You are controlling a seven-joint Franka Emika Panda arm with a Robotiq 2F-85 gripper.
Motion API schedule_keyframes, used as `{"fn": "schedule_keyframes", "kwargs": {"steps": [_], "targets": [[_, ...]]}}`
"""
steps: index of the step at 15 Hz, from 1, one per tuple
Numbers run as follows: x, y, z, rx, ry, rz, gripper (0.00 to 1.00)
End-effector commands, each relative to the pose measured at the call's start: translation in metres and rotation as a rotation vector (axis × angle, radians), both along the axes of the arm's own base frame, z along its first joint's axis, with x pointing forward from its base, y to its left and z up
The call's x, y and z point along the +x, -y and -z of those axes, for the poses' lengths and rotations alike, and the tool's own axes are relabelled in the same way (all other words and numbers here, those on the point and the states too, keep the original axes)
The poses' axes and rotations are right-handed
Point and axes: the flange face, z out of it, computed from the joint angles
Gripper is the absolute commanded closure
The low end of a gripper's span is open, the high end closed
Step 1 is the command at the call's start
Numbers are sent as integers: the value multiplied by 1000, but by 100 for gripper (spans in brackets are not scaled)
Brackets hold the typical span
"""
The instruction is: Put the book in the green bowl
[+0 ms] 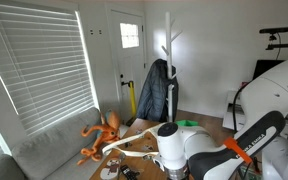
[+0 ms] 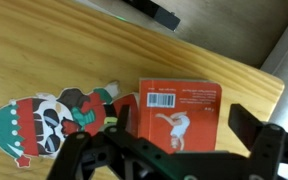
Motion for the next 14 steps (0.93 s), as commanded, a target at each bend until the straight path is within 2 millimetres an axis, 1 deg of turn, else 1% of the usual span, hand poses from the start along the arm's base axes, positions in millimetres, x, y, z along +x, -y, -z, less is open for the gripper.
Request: {"fn": "schedule_keyframes", "kwargs": {"steps": [1, 9, 10, 11, 12, 13, 14], "targets": [[1, 3, 4, -38, -12, -2, 0], [2, 4, 17, -74, -44, -26, 0], [2, 4, 18, -76, -45, -27, 7], [2, 3, 18, -77, -43, -28, 26], [3, 3, 17, -76, -39, -29, 32], [3, 2, 14, -73, -34, -29, 40], [3, 2, 10, -72, -30, -29, 46]]}}
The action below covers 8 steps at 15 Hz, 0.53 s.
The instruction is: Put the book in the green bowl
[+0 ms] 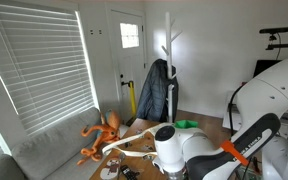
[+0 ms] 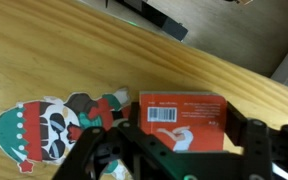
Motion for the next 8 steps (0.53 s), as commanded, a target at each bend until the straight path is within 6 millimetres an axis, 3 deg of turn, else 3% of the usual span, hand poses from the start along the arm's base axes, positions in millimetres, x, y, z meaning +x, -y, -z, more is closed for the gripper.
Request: {"fn": "schedule_keyframes", "kwargs": {"steps": [1, 4, 7, 8], "targets": [[-1, 1, -4, -20, 6, 6, 47], [-5, 6, -16, -4, 61, 37, 47], [-3, 34, -38, 63, 112, 205, 47], [4, 11, -22, 23, 70, 120, 22]]}}
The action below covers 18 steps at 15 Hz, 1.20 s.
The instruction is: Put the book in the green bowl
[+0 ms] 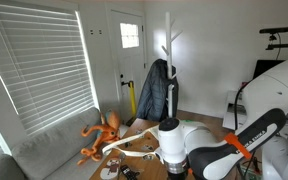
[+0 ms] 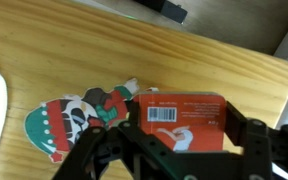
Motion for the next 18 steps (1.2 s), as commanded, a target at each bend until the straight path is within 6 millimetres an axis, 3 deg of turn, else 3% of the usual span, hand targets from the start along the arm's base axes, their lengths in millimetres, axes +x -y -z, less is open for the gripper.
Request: {"fn": "schedule_keyframes", "kwargs": {"steps": [1, 3, 4, 8, 14, 16, 17, 18], "targets": [[1, 8, -7, 10, 11, 26, 22], [1, 19, -15, 20, 28, 53, 22], [3, 17, -16, 32, 31, 83, 47], [34, 47, -31, 94, 114, 319, 47], [93, 153, -40, 125, 155, 624, 47], [103, 170, -42, 142, 147, 729, 47], [89, 166, -40, 117, 154, 636, 22], [94, 175, -40, 120, 153, 671, 22]]}}
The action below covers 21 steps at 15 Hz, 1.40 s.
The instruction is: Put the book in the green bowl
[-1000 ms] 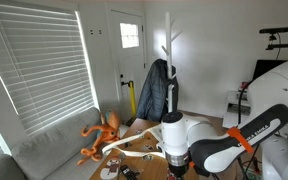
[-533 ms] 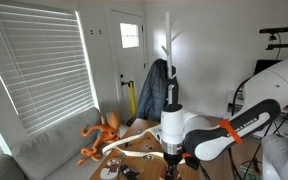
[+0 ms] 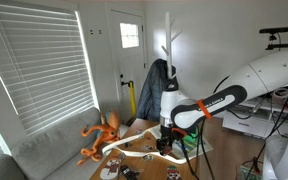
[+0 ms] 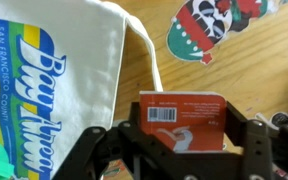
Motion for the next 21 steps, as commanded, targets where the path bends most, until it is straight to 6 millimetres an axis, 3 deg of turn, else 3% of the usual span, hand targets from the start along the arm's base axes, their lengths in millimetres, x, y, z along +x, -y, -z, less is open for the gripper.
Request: {"fn": "schedule_keyframes", "kwargs": {"steps": [1, 4, 7, 12, 16, 21], "targets": [[4, 3, 0, 4, -2, 17, 47], [3, 23, -1, 31, 11, 127, 47], [-7, 58, -7, 45, 33, 260, 47], [-43, 129, -52, 5, 124, 492, 47], [-70, 169, -79, 4, 184, 671, 47], [-105, 200, -61, 0, 92, 875, 47]]}}
